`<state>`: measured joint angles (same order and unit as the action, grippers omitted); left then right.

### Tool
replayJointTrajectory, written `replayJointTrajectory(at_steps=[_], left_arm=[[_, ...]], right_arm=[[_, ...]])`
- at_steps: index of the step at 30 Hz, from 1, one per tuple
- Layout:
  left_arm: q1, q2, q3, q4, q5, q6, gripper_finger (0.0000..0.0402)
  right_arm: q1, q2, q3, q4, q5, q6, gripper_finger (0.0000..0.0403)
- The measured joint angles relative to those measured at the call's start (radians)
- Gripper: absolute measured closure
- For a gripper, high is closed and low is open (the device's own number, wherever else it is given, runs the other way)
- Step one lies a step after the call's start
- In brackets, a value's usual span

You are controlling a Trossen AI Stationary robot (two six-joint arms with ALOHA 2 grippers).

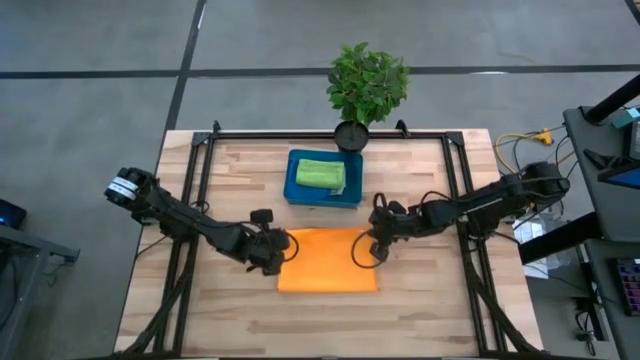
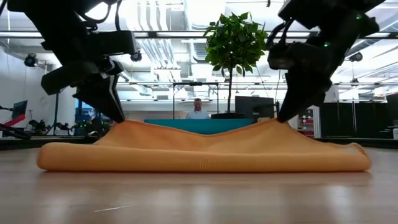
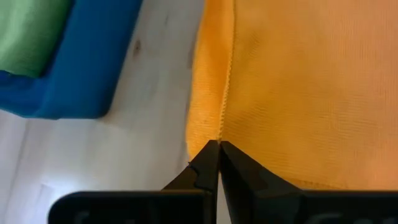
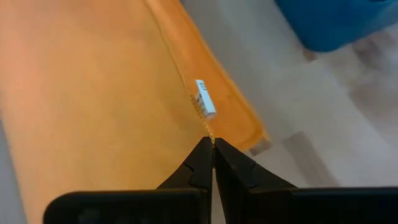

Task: Fold microfiber towels
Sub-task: Fold the yellow microfiber towel

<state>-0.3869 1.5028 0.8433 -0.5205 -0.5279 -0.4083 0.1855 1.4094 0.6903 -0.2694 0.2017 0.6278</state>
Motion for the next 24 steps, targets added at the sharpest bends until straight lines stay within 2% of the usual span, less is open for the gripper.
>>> replayJointTrajectory(at_steps=[16, 24], left_arm=[[0.022, 0.0, -0.074, 0.069, -0.01, 0.025, 0.0402], [0.027, 0.0, -0.083, 0.084, -0.116, 0.02, 0.039]], right_arm=[[-0.058, 0.002, 0.0, -0.002, 0.0, -0.001, 0.0394], [-0.079, 0.002, 0.0, -0.006, 0.008, 0.051, 0.0371]])
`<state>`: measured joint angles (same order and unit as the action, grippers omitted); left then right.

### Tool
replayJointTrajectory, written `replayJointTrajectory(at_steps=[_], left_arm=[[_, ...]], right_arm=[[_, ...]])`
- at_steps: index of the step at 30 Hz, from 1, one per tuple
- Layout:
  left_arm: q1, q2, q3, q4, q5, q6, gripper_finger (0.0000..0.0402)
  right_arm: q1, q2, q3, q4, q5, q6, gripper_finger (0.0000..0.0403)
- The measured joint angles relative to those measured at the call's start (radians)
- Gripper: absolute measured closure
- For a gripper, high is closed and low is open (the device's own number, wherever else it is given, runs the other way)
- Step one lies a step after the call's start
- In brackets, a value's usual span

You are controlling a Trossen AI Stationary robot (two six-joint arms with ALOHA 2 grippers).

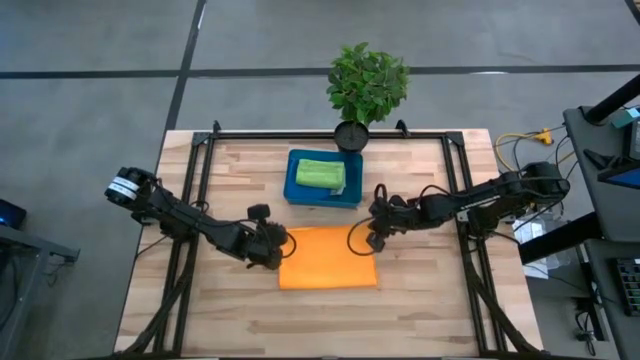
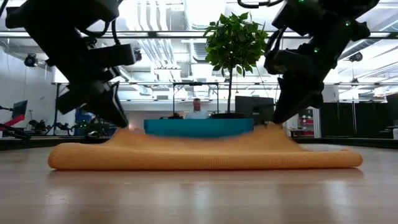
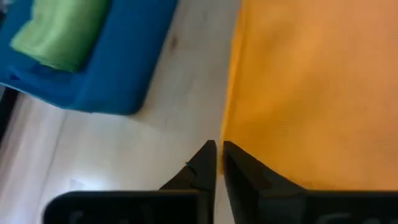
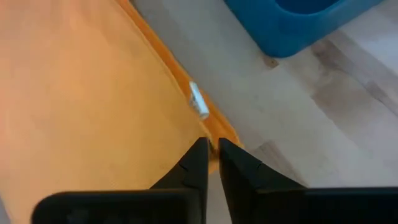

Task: Fold microfiber towels
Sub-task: Fold the yellow microfiber towel

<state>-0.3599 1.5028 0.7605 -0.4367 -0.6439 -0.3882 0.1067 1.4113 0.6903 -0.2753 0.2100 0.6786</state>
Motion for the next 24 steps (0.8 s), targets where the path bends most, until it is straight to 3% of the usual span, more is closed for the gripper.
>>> replayJointTrajectory(at_steps=[5, 9, 12, 17, 19, 21, 24], left_arm=[[0.007, -0.004, 0.0, 0.023, -0.068, -0.002, 0.0334], [0.012, -0.025, 0.0, 0.027, -0.035, -0.012, 0.0285], [0.019, -0.054, 0.005, 0.047, 0.118, -0.073, 0.0263], [0.01, -0.079, 0.001, 0.207, 0.575, 0.0, 0.0268], [-0.011, -0.079, 0.0, 0.295, 0.705, 0.041, 0.0278], [-0.041, -0.07, 0.001, 0.369, 0.739, 0.085, 0.0288], [-0.091, -0.054, 0.001, 0.4, 0.647, 0.141, 0.0295]], right_arm=[[-0.016, -0.003, 0.0, -0.005, 0.024, 0.002, 0.0331], [-0.015, -0.025, 0.0, 0.003, 0.025, -0.039, 0.0296], [0.015, -0.053, 0.002, 0.029, -0.008, -0.061, 0.0277], [0.134, -0.076, 0.003, 0.103, -0.087, -0.078, 0.0261], [0.199, -0.07, 0.003, 0.133, -0.086, -0.078, 0.026], [0.263, -0.059, 0.004, 0.148, -0.081, -0.08, 0.0259], [0.342, -0.02, 0.004, 0.186, -0.051, -0.079, 0.0259]])
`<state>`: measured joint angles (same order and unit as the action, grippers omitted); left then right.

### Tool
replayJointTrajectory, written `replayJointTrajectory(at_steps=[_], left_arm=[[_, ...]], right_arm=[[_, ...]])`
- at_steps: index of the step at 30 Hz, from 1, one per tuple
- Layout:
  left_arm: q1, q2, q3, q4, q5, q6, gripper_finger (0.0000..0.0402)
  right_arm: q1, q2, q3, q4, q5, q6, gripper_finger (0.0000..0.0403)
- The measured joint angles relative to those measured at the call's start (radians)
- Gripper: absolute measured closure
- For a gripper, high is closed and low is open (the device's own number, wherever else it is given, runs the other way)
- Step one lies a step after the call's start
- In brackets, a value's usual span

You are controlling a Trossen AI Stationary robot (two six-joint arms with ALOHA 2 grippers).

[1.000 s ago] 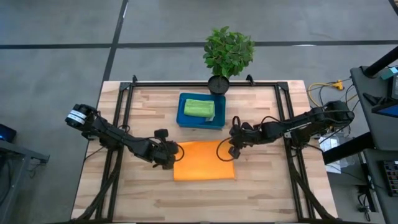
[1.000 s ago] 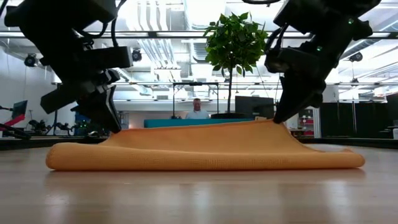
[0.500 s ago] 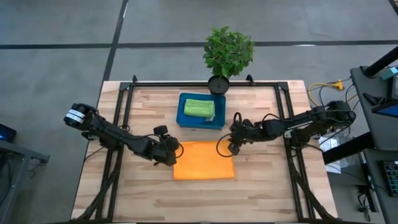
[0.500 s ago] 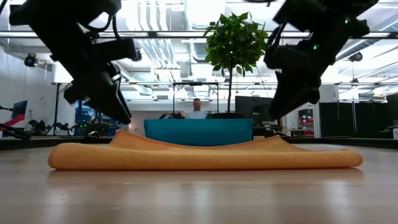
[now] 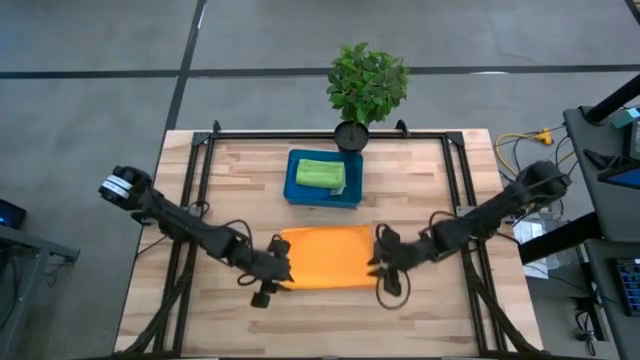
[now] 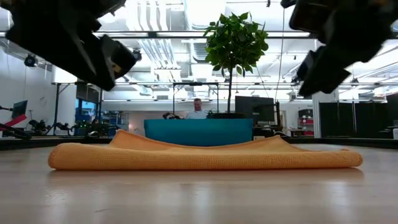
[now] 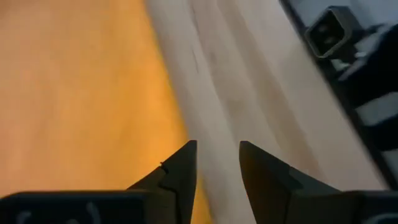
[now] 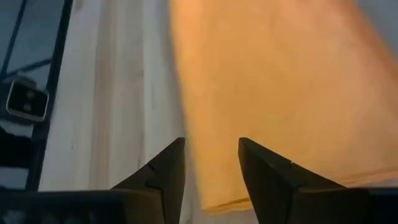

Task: Fold microfiber towels
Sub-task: Fold the yellow microfiber towel

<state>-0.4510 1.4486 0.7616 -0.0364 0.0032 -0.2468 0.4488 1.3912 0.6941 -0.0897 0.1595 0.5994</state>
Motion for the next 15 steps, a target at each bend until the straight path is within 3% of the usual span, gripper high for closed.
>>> replayJointTrajectory(at_steps=[3, 6, 10, 15], left_arm=[[-0.037, 0.027, 0.003, -0.002, -0.115, 0.011, 0.0296], [-0.046, 0.07, 0.006, 0.002, -0.188, -0.094, 0.0296], [-0.052, 0.132, 0.008, 0.008, -0.152, -0.113, 0.0283], [-0.07, 0.19, 0.015, 0.002, -0.119, -0.115, 0.023]], right_arm=[[0.053, 0.05, 0.0, 0.044, 0.013, 0.005, 0.0259], [0.081, 0.111, 0.0, 0.066, 0.018, 0.053, 0.0259], [0.086, 0.187, 0.0, 0.08, 0.021, 0.129, 0.0259], [0.086, 0.244, 0.0, 0.116, 0.021, 0.156, 0.0259]])
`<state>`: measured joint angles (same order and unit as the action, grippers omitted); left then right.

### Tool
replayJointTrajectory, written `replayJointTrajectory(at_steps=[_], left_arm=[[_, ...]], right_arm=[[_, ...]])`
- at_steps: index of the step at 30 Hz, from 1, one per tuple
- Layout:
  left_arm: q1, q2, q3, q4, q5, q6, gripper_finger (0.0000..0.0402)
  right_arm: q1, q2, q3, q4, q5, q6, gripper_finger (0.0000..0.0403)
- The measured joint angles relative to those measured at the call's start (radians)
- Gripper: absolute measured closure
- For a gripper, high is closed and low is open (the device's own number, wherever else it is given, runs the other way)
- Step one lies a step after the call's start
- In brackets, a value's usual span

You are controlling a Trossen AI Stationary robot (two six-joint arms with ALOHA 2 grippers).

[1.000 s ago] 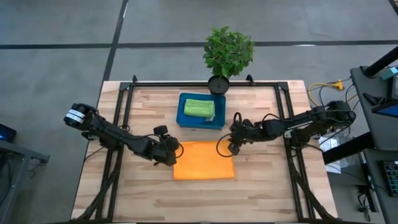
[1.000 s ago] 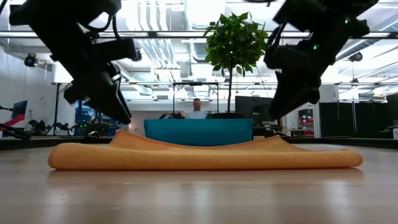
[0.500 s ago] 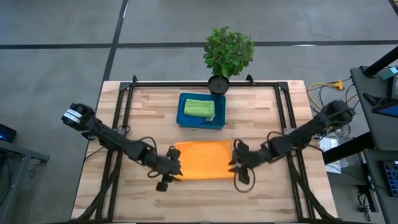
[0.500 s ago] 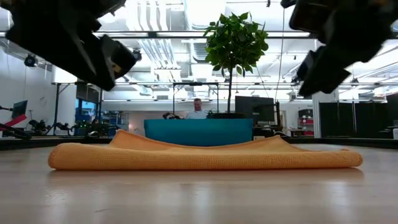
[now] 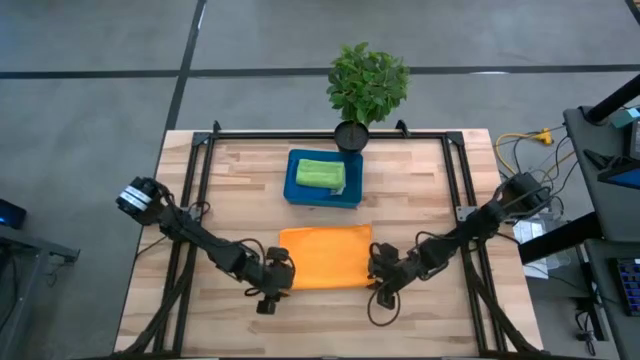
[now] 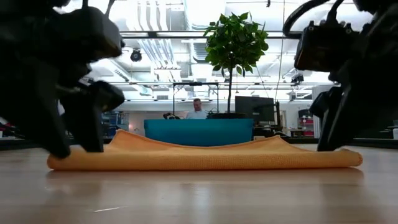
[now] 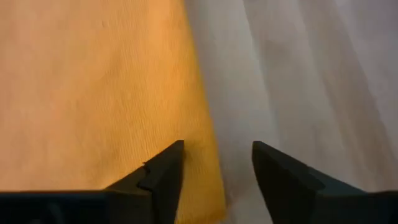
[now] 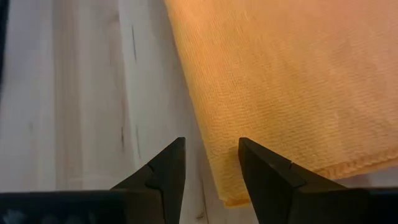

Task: Fold microfiber towels
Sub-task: Fold the yellow microfiber towel

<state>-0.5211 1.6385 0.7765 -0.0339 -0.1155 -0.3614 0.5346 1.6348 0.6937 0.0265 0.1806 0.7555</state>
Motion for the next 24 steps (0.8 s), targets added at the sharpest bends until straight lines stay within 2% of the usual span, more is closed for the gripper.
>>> replayJointTrajectory(at_steps=[6, 11, 13, 16, 21, 22, 24], left_arm=[[-0.007, 0.07, 0.009, 0.007, -0.002, -0.055, 0.0174], [-0.008, 0.153, 0.019, 0.002, -0.009, -0.082, 0.0178], [-0.011, 0.179, 0.029, -0.021, -0.012, -0.102, 0.0196], [-0.019, 0.202, 0.055, -0.082, -0.028, -0.126, 0.0244], [-0.033, 0.195, 0.063, -0.12, -0.013, -0.128, 0.037], [-0.035, 0.188, 0.063, -0.122, -0.009, -0.128, 0.0385], [-0.039, 0.162, 0.064, -0.124, -0.01, -0.125, 0.0391]], right_arm=[[0.009, 0.042, 0.0, -0.002, -0.001, -0.09, 0.0259], [0.025, 0.086, 0.005, -0.007, 0.018, -0.129, 0.0275], [0.034, 0.095, 0.007, -0.006, 0.031, -0.133, 0.0291], [0.039, 0.096, 0.006, -0.015, 0.034, -0.133, 0.0327], [0.045, 0.082, 0.004, -0.031, 0.004, -0.107, 0.0387], [0.047, 0.073, 0.004, -0.033, 0.0, -0.1, 0.0389], [0.052, 0.059, 0.006, -0.044, -0.005, -0.086, 0.0391]])
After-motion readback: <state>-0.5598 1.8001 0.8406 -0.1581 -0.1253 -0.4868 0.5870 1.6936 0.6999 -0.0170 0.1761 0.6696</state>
